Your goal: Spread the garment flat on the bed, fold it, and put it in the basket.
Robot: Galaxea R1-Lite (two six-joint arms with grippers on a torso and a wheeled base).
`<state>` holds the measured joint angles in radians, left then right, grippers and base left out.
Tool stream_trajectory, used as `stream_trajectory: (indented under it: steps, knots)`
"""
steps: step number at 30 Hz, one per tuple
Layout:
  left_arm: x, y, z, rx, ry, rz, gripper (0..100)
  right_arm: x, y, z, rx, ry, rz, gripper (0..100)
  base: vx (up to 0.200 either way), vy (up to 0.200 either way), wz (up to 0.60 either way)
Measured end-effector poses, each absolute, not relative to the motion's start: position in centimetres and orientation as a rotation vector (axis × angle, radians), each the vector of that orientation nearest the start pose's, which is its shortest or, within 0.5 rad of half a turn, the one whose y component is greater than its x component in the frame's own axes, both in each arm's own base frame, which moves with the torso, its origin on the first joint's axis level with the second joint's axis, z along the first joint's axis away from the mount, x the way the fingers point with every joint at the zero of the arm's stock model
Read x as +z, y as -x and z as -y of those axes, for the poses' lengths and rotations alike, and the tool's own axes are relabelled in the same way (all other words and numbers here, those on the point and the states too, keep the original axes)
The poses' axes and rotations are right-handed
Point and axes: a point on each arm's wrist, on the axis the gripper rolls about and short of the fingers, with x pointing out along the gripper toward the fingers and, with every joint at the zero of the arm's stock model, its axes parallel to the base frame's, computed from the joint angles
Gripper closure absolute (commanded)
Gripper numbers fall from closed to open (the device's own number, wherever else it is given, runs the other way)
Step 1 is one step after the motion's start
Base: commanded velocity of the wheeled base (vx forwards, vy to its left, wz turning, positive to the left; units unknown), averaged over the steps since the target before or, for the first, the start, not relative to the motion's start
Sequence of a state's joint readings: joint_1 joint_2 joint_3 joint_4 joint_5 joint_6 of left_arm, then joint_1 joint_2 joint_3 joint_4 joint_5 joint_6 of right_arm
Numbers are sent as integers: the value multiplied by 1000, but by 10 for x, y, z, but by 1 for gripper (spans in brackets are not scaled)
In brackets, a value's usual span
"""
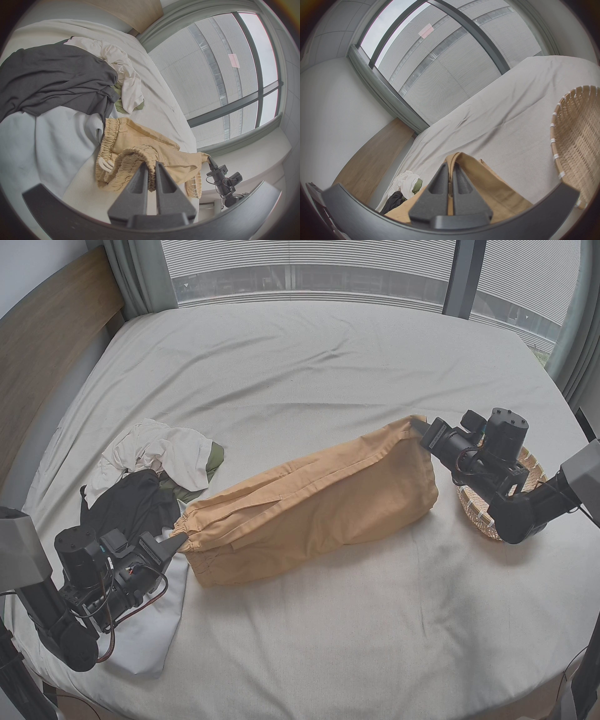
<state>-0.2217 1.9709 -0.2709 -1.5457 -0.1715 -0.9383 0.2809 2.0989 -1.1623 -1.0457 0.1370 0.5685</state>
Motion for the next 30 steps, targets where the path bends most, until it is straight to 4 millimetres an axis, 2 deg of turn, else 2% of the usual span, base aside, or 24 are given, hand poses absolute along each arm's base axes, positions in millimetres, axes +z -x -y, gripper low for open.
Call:
stream_trajectory:
  steps: [3, 4, 6, 7, 14, 18, 24, 30]
  knots:
    - [74, -268, 61, -265, 922, -322, 100, 169, -407, -121, 459, -566, -21, 100, 0, 0, 0]
    - [73, -270, 59, -258, 923, -321, 100, 167, -410, -122, 461, -565, -21, 0, 0, 0, 0]
    - [71, -273, 56, -244, 925, -317, 100, 164, -414, -124, 462, -565, -22, 0, 0, 0, 0]
    - [71, -274, 54, -236, 926, -315, 0, 163, -417, -124, 462, -565, -22, 0, 0, 0, 0]
    - [68, -277, 49, -212, 928, -312, 0, 159, -431, -129, 458, -575, 11, 0, 0, 0, 0]
    - [68, -278, 47, -207, 927, -306, 0, 153, -430, -128, 443, -576, -5, 0, 0, 0, 0]
    - [70, -277, 49, -217, 919, -300, 0, 133, -408, -122, 409, -572, -109, 0, 0, 0, 0]
    - [80, -268, 64, -288, 896, -297, 0, 118, -374, -113, 384, -598, -195, 0, 0, 0, 0]
